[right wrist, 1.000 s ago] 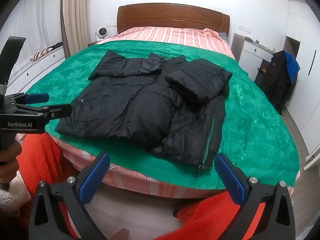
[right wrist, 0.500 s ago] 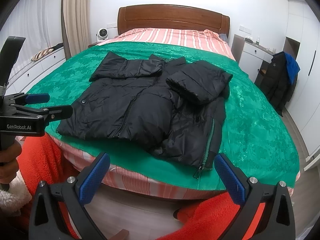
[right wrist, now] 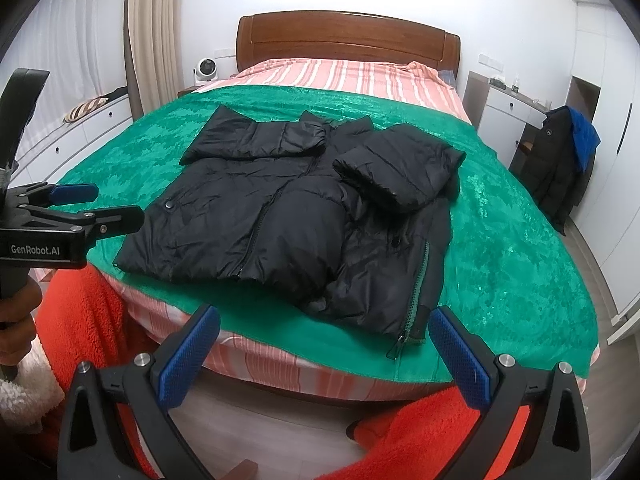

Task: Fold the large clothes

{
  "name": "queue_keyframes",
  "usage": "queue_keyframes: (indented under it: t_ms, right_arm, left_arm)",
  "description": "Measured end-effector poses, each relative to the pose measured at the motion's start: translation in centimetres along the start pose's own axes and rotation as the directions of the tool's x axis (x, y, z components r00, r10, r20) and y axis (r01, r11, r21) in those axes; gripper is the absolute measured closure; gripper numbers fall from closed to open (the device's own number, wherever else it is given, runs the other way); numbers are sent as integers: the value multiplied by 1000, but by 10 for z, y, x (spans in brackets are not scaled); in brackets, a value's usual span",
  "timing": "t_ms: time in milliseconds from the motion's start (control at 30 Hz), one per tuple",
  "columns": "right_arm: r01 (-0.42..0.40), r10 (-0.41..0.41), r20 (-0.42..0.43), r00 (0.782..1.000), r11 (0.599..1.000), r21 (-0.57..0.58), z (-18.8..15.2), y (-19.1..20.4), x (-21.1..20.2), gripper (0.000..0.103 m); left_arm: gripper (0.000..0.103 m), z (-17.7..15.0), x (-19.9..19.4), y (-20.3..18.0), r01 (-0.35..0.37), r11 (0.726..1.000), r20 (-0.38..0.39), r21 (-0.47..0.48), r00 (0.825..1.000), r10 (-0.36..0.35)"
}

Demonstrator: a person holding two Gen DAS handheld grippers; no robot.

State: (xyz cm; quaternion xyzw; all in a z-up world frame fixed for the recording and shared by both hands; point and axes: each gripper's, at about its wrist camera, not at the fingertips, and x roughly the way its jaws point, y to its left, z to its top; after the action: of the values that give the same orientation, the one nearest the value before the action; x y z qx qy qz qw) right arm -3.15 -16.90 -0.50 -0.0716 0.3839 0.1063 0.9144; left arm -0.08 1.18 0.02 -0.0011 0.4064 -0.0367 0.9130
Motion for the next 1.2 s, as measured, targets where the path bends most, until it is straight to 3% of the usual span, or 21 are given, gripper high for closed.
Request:
queue_keyframes:
  t_ms: [1200]
  right_arm:
    - [2,-2,-5,1000,1000,5,0,0,-1,0]
  left_arm:
    - [0,-4,0,4,-9,1000,-12,-1,1000,9]
